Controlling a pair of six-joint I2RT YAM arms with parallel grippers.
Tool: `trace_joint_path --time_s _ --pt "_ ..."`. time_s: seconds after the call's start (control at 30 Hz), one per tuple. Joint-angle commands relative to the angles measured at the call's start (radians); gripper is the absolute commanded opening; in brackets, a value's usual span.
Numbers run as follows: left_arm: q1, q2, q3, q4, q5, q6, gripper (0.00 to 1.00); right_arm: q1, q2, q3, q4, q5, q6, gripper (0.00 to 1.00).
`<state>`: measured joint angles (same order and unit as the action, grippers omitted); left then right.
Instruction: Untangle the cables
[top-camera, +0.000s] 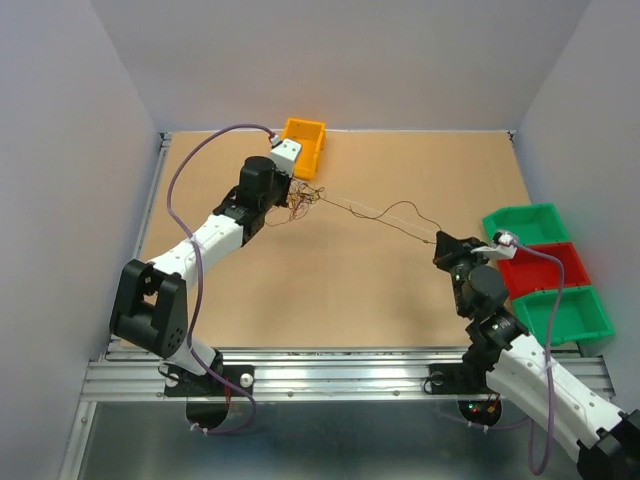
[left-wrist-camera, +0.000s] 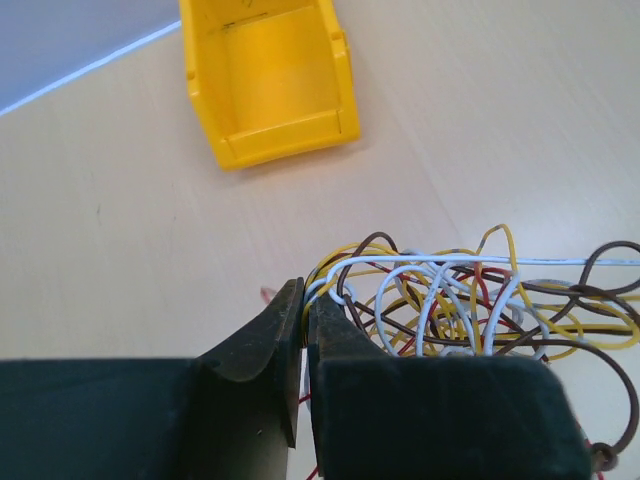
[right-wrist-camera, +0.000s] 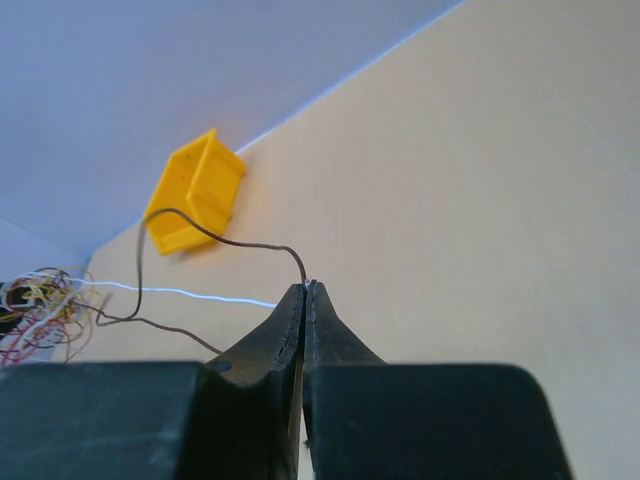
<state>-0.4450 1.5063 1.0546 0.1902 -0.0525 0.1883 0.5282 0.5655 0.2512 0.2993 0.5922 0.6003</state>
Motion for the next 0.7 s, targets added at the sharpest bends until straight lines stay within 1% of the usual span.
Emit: trace_joint_path --time_s 0.0,0.03,0.1,0.13,0.17,0.2,0.23,0.3,0.33,0.37,0.4,0.5,0.67 --pt "0.011 0.002 0.047 0.031 0.112 -0.016 0.14 0.003 -0.07 -0.026 -0.083 0.101 -0.005 0.0" --pt "0.011 0.006 0.05 0.023 0.131 -0.01 0.14 0.001 -0.082 -0.024 -0.086 0.08 -0.01 0.01" --pt "0.011 0.006 0.048 0.018 0.245 0.013 0.14 0.001 -0.081 -0.018 -0.085 0.04 -0.034 0.01" --pt "0.008 0.003 0.047 0.008 0.351 0.023 0.14 0.001 -0.067 -0.012 -0.071 -0.021 -0.066 0.01" --pt "0.0 0.003 0.045 0.0 0.393 0.036 0.14 0.001 -0.059 -0.012 -0.057 -0.06 -0.086 0.05" --pt "-0.012 0.0 0.044 -0.009 0.423 0.051 0.14 0.003 -0.05 -0.01 -0.037 -0.107 -0.109 0.26" --pt "-0.049 -0.004 0.041 -0.026 0.445 0.091 0.14 0.001 -0.038 -0.026 0.03 -0.231 -0.137 0.41" --pt "-0.099 -0.014 0.022 -0.038 0.467 0.128 0.14 0.001 -0.001 -0.042 0.104 -0.351 -0.186 0.73" --pt "-0.121 -0.017 0.015 -0.05 0.476 0.161 0.14 0.003 0.011 -0.049 0.176 -0.453 -0.194 0.75" --pt "-0.157 -0.026 0.004 -0.055 0.493 0.174 0.14 0.001 0.039 -0.058 0.207 -0.5 -0.195 0.75" --pt "-0.172 -0.026 0.002 -0.066 0.493 0.183 0.14 0.003 0.053 -0.061 0.269 -0.585 -0.197 0.75" --pt "-0.201 -0.029 0.001 -0.081 0.517 0.204 0.14 0.001 0.117 -0.066 0.368 -0.734 -0.194 0.75" --pt "-0.208 -0.018 0.011 -0.104 0.548 0.215 0.14 0.003 0.235 -0.043 0.423 -0.784 -0.198 0.81"
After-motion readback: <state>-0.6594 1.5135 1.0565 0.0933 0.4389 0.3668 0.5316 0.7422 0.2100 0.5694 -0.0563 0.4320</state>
